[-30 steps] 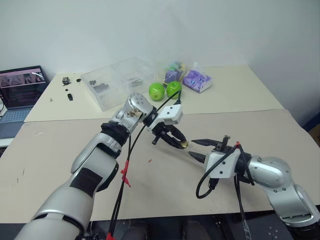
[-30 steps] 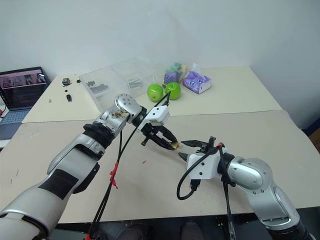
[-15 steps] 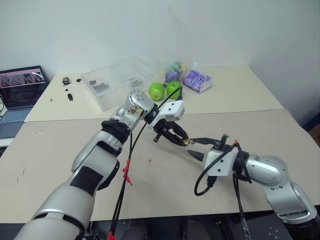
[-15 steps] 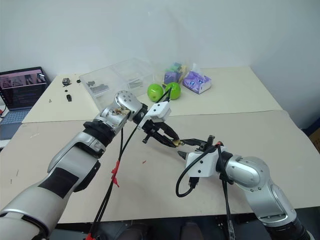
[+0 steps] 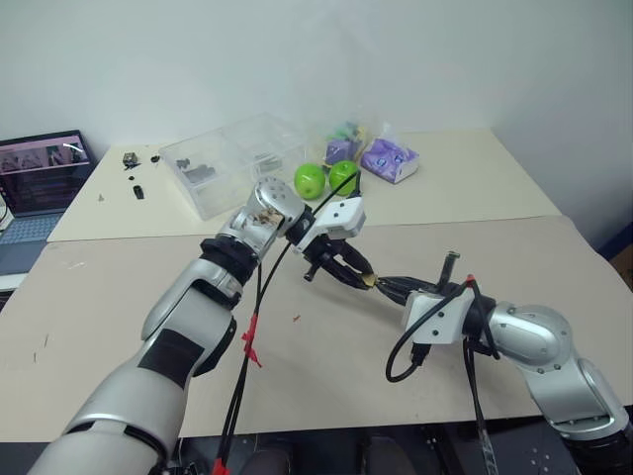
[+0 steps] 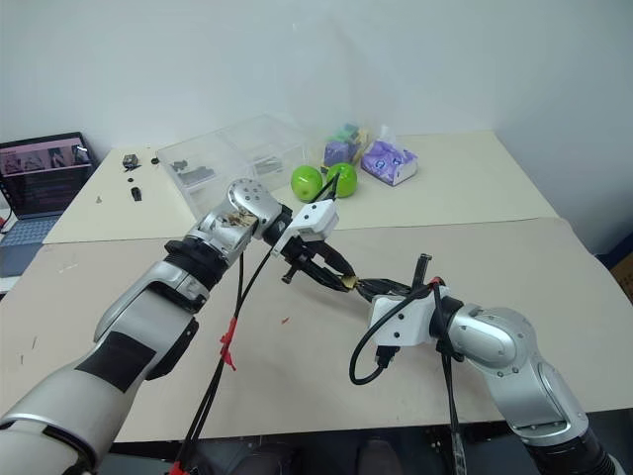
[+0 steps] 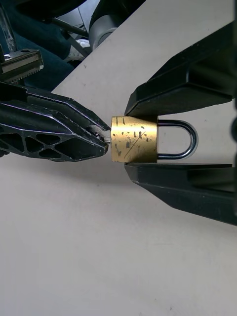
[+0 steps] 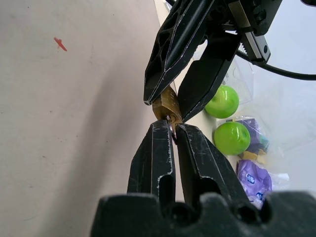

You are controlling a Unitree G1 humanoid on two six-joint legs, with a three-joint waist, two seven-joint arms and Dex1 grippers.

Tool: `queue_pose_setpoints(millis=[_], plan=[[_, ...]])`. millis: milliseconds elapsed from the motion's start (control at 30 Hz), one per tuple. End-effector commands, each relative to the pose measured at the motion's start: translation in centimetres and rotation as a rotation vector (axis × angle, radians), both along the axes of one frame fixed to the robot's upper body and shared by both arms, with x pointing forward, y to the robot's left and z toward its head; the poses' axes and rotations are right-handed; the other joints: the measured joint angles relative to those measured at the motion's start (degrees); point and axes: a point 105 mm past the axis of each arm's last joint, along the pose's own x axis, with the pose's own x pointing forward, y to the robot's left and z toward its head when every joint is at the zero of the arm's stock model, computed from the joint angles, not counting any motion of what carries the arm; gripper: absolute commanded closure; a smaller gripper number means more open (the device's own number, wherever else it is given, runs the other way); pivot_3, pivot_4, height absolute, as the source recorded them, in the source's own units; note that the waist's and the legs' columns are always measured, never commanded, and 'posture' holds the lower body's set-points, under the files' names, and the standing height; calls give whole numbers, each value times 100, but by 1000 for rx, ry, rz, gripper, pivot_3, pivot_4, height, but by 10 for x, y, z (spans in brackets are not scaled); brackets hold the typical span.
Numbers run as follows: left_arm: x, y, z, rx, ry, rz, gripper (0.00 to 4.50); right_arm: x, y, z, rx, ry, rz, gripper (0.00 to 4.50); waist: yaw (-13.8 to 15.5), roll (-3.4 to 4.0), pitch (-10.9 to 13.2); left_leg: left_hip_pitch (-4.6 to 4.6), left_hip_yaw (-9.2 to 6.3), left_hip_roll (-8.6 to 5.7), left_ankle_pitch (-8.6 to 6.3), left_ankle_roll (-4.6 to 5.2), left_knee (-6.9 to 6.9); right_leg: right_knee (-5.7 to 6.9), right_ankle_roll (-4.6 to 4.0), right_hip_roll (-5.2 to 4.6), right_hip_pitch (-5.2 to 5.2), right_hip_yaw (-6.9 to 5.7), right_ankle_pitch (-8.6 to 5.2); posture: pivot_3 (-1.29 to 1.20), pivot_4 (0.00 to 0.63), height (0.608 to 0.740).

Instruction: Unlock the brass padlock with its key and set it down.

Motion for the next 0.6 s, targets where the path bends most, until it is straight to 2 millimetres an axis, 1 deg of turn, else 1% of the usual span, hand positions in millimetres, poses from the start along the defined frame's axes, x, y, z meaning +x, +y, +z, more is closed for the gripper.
queue_pose_setpoints(millis=[33, 300, 333, 400, 600], plan=[[0, -3, 16, -36, -46, -22, 3316, -5, 6, 11, 4, -52, 40, 4124, 0, 0, 0, 0, 0, 0, 0, 0, 0, 0, 0, 0, 0, 0, 0, 0, 150, 740], [0, -2, 15, -34, -71, -32, 3316, -10, 7, 10, 31, -2, 53, 4124, 1, 0, 0, 0, 0, 0, 0, 0, 0, 0, 0, 0, 0, 0, 0, 0, 150, 740], [0, -2, 16, -35, -75, -34, 3316, -10, 7, 10, 38, 9, 55, 4326, 1, 0, 0, 0, 0, 0, 0, 0, 0, 0, 0, -1, 0, 0, 0, 0, 150, 740], [0, -3, 17, -42, -84, -38, 3316, -10, 6, 11, 53, 27, 56, 4326, 1, -1, 1, 0, 0, 0, 0, 0, 0, 0, 0, -1, 0, 0, 0, 0, 150, 740], [0, -4, 22, -69, -174, -78, 3316, -11, 6, 7, 91, 117, 50, 4326, 1, -3, 2, 0, 0, 0, 0, 0, 0, 0, -1, -1, 0, 1, 1, 0, 150, 740]])
